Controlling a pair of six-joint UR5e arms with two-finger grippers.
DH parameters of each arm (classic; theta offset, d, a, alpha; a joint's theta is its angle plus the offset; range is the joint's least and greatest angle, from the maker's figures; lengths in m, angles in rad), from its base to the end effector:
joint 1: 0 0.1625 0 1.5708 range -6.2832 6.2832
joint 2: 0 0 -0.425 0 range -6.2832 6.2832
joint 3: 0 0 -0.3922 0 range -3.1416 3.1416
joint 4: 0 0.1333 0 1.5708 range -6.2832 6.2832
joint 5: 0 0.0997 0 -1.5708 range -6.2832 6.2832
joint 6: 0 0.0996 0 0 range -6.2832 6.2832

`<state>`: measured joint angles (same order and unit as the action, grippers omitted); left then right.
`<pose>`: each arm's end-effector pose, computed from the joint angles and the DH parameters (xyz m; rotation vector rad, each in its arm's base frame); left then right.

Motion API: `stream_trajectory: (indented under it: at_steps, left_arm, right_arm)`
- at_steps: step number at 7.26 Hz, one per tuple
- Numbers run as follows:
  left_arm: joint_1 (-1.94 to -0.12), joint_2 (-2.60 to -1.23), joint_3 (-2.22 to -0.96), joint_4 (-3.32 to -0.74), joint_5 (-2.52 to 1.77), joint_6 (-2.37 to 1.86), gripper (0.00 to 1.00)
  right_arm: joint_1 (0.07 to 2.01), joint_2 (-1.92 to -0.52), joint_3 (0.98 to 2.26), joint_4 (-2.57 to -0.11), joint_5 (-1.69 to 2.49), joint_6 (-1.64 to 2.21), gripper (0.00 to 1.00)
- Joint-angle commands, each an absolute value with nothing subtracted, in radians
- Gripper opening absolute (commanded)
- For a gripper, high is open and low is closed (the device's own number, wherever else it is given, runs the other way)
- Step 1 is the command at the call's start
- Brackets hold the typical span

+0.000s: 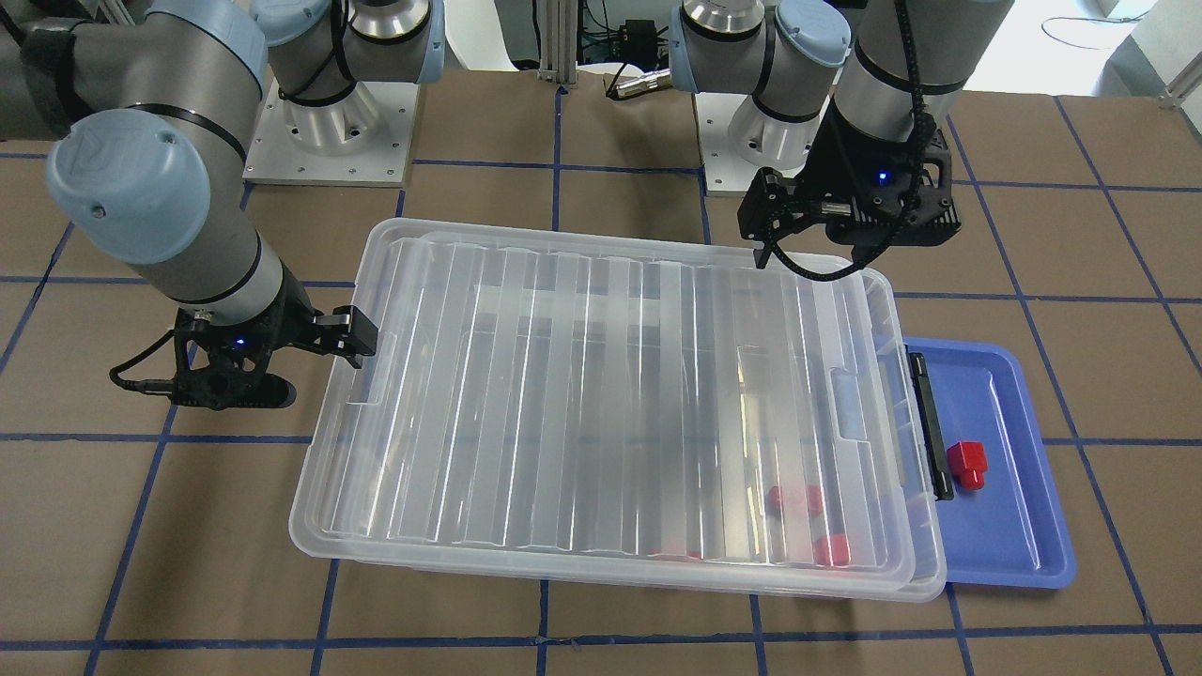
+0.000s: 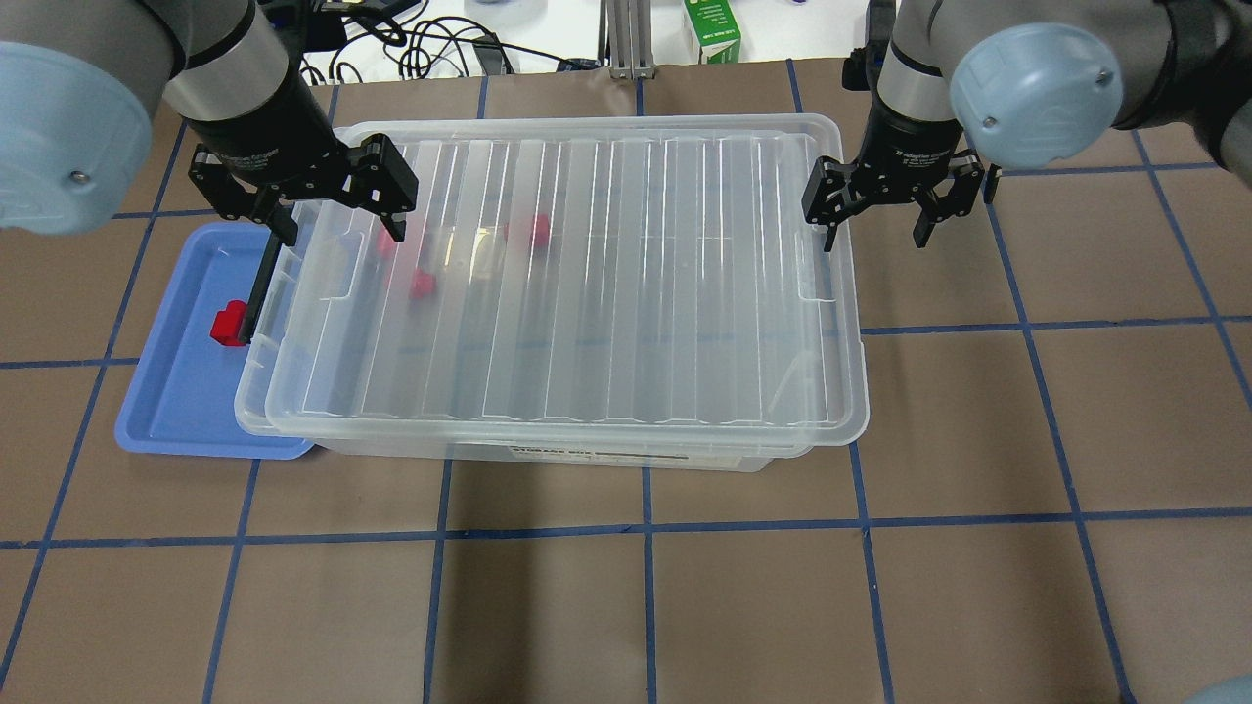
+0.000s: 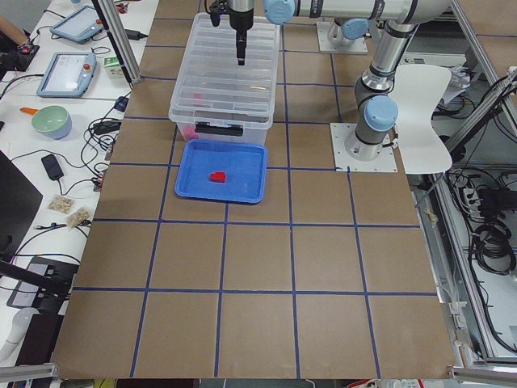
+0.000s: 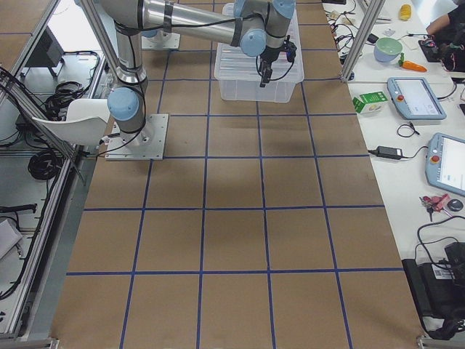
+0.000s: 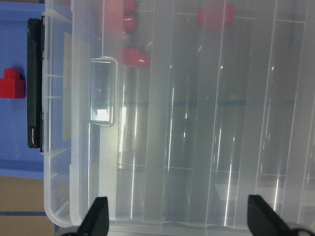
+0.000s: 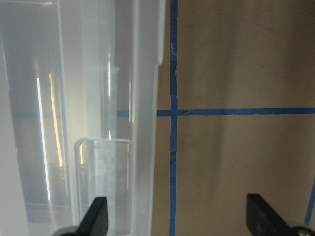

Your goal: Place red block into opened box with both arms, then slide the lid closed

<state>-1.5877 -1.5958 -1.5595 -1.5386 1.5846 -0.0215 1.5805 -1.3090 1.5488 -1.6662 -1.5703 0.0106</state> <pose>-0.1404 -0.5020 0.4843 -0.0074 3.1280 -0.0293 0.1389 -0.5740 0.3670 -0.0015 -3.1324 -0.2266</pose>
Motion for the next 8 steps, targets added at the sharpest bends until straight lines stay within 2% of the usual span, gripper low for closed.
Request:
stream_trajectory:
  at_steps: [1, 8]
  left_arm:
    - [-1.588, -1.597, -1.559, -1.539, 1.583, -0.021, 1.0]
    - [-1.588, -1.597, -1.559, -1.539, 1.583, -0.021, 1.0]
  right_arm:
    - [1.582, -1.29, 1.549, -1.664, -1.577, 0.008, 1.0]
    - [1.566, -1.29, 1.595, -1.674, -1.591, -0.008, 1.0]
